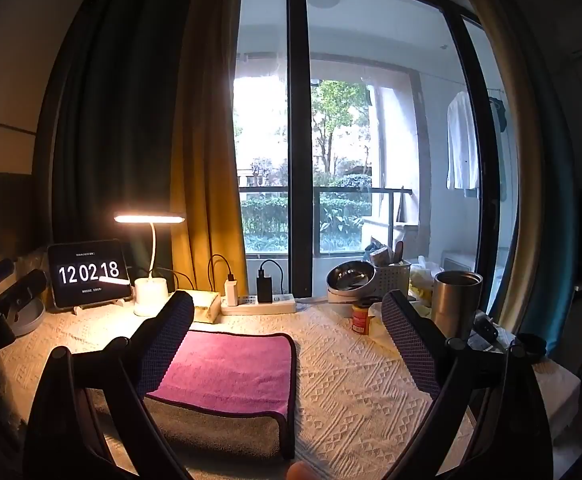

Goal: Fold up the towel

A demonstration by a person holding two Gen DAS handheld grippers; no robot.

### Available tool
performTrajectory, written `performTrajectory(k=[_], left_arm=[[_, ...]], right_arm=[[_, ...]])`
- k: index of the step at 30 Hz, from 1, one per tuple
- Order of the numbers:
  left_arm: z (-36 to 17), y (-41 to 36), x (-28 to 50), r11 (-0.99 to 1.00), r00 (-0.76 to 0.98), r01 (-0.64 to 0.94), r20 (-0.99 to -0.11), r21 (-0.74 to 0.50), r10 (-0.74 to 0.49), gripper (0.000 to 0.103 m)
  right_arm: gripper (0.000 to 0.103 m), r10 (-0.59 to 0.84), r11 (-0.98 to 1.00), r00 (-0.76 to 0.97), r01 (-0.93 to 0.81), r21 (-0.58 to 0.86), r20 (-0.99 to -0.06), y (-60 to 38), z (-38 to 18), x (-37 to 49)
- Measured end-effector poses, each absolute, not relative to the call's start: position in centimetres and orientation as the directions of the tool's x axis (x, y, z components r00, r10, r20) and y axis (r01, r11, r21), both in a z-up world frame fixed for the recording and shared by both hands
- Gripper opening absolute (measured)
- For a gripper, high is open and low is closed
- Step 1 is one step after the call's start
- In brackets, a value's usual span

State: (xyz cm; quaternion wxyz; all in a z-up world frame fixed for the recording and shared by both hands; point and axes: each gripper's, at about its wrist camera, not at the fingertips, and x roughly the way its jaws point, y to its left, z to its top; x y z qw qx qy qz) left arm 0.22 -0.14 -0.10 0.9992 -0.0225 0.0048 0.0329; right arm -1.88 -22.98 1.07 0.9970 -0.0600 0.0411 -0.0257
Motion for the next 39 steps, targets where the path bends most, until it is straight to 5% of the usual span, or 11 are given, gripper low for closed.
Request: performTrajectory(k=[39], left_arm=[[-0.63, 0.12, 0.67, 0.997, 0.997, -0.055, -0.059, -0.049, 0.052, 0.102]], right_arm=[[0.097, -0.053, 0.991, 0.995, 0.042, -0.126, -0.088, -22.45, 0.84, -1.77]])
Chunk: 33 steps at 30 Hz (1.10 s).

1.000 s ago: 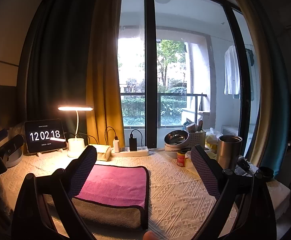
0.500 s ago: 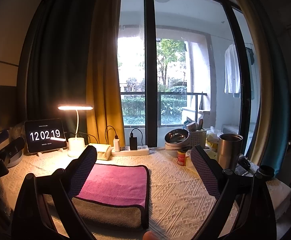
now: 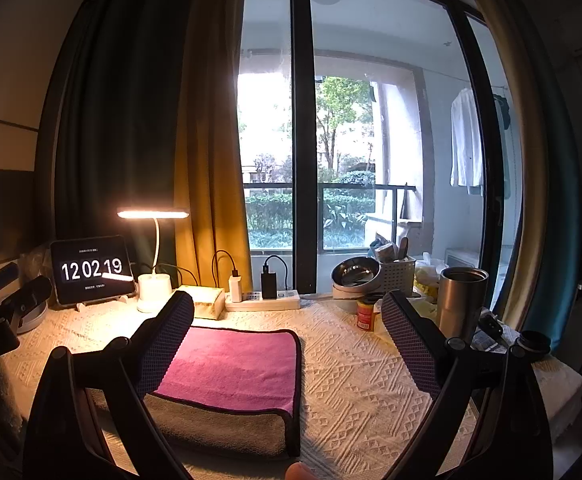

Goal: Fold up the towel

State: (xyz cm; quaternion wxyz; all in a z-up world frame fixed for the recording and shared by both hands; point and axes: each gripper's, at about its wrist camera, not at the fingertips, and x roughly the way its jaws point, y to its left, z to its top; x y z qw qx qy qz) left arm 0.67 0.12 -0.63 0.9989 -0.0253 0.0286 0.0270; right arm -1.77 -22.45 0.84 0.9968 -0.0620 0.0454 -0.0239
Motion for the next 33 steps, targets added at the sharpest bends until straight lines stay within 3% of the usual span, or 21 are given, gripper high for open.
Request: performTrajectory(k=[33], left_arm=[[-0.75, 0.20, 0.45, 0.997, 0.997, -0.057, -0.052, -0.051, 0.054, 0.102]], right_arm=[[0.097, -0.054, 0.991, 0.994, 0.042, -0.124, -0.093, -22.15, 0.75, -1.68]])
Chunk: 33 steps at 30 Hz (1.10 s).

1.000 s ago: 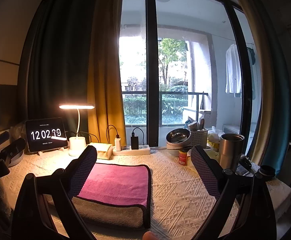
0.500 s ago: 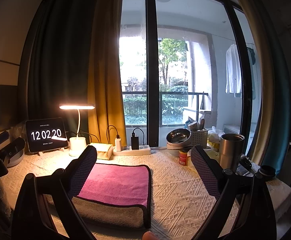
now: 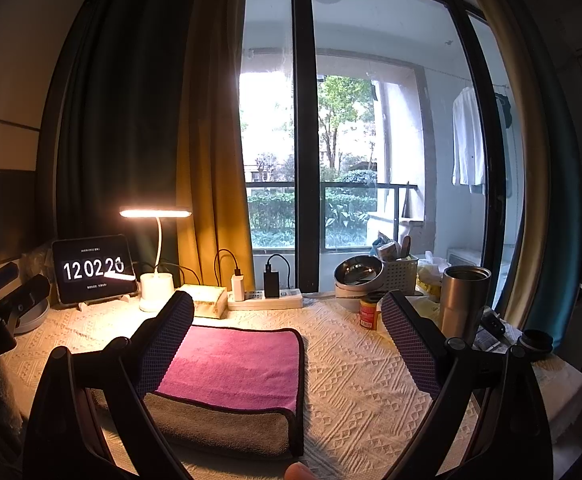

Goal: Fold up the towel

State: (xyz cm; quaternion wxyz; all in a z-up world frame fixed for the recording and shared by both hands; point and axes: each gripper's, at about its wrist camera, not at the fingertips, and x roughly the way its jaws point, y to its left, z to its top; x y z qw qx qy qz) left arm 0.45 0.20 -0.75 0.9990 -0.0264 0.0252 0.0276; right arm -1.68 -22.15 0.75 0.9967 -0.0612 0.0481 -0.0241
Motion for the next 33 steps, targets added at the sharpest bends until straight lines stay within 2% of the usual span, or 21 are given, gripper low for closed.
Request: performTrajectory(k=[11, 20, 24, 33], left_arm=[[-0.7, 0.2, 0.4, 0.996, 0.995, -0.068, -0.082, -0.052, 0.064, 0.102], [-2.0, 1.0, 2.8, 0.992, 0.970, -0.113, -0.224, -0.057, 0.098, 0.102], [-3.5, 1.0, 4.9, 0.992, 0.936, -0.120, -0.338, -0.036, 0.102, 0.103], [-7.1, 1.9, 7.9, 0.991, 0.870, -0.126, -0.485, -0.050, 0.086, 0.102]], right_arm=[[0.097, -0.053, 0.992, 0.992, 0.040, -0.117, -0.114, -21.4, 0.0, -1.4], [0.097, -0.034, 0.993, 0.984, 0.014, -0.116, -0.172, -21.9, -0.9, 0.0], [0.097, -0.041, 0.993, 0.973, 0.015, -0.117, -0.229, -22.5, -1.8, 1.4], [0.097, -0.048, 0.992, 0.939, 0.005, -0.126, -0.341, -23.3, -4.0, 4.3]])
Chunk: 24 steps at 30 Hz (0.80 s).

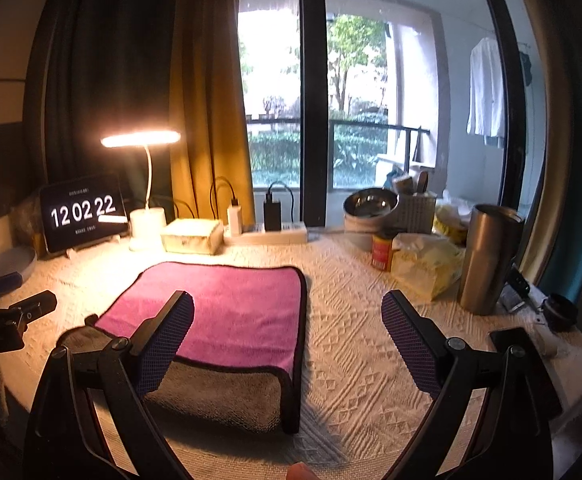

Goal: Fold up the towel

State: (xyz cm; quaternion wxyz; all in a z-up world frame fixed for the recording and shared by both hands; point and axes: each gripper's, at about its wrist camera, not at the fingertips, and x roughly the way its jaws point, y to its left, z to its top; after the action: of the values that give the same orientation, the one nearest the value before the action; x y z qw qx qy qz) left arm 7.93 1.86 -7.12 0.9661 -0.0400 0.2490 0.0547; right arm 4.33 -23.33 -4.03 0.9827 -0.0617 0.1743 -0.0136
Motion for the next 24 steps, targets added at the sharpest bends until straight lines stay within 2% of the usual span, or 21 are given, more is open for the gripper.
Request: performTrajectory(k=[13, 21, 24], left_arm=[[-12.1, 4.1, 12.7, 0.986, 0.732, -0.150, -0.679, -0.074, 0.060, 0.102], [-13.4, 4.3, 13.9, 0.988, 0.688, -0.124, -0.725, -0.096, 0.016, 0.102], [-13.4, 4.1, 13.9, 0.991, 0.685, -0.103, -0.728, -0.088, 0.006, 0.101]], right_arm=[[0.096, 0.021, 0.996, 0.833, -0.067, -0.062, -0.553, -24.8, -8.8, 9.5], [0.082, 0.070, 0.997, 0.758, -0.082, 0.012, -0.648, -26.2, -11.0, 11.4], [0.080, 0.094, 0.993, 0.741, -0.114, 0.014, -0.664, -26.0, -11.2, 11.6]])
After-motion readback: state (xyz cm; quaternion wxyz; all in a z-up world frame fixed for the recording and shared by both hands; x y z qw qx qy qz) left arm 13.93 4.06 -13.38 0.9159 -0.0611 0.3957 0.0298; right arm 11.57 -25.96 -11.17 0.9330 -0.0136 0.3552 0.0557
